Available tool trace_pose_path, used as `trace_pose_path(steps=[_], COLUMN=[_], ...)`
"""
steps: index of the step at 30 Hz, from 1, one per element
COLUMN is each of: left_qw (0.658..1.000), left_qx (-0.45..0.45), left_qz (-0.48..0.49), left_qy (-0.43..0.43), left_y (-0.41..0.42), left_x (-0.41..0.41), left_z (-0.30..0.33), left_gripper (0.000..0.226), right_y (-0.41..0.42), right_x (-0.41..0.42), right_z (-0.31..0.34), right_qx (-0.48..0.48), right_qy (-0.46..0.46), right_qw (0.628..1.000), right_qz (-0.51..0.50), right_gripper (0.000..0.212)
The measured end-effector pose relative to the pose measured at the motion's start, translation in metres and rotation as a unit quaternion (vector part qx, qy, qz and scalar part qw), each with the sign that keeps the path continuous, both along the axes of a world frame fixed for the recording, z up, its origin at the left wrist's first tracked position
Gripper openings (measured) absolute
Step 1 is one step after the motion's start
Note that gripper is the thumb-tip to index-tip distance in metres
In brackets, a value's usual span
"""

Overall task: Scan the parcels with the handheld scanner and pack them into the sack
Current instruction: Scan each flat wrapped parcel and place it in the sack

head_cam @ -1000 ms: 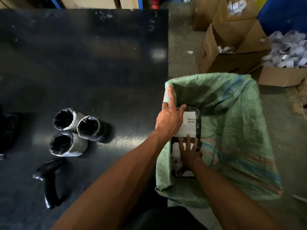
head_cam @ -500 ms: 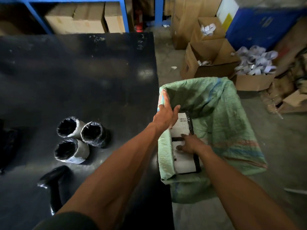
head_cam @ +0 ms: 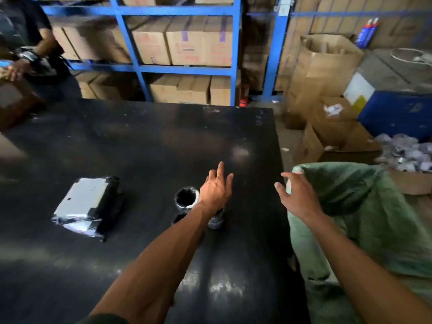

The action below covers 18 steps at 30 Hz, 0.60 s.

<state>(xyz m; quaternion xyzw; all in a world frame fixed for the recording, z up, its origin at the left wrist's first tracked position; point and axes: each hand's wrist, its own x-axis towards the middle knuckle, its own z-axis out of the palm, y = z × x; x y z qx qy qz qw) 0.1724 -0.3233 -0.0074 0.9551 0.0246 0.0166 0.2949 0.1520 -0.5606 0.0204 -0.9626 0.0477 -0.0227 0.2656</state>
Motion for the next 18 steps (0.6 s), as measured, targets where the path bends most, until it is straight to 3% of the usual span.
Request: trace_pose_path(steps=[11,18], left_qw=[0.972,0.943], left_qx=[0.139,0.163], left_qz=[0.181,0.254], left_qy=[0.050,0.140], left_y=[0.292,0.394], left_x=[-0.035,-0.039], left_z=[0.006,-0.015], left_gripper=[0.075,0.104], right_y=[0.263,0.337], right_x=[-0.036,-0.081], right_z=[-0.002,-0.048], right_qx=[0.009,-0.167], right_qy=[0.064,0.225], right_qw=[0.957,0.912], right_qz=[0.282,0.300], right_gripper=[0.042,0.071])
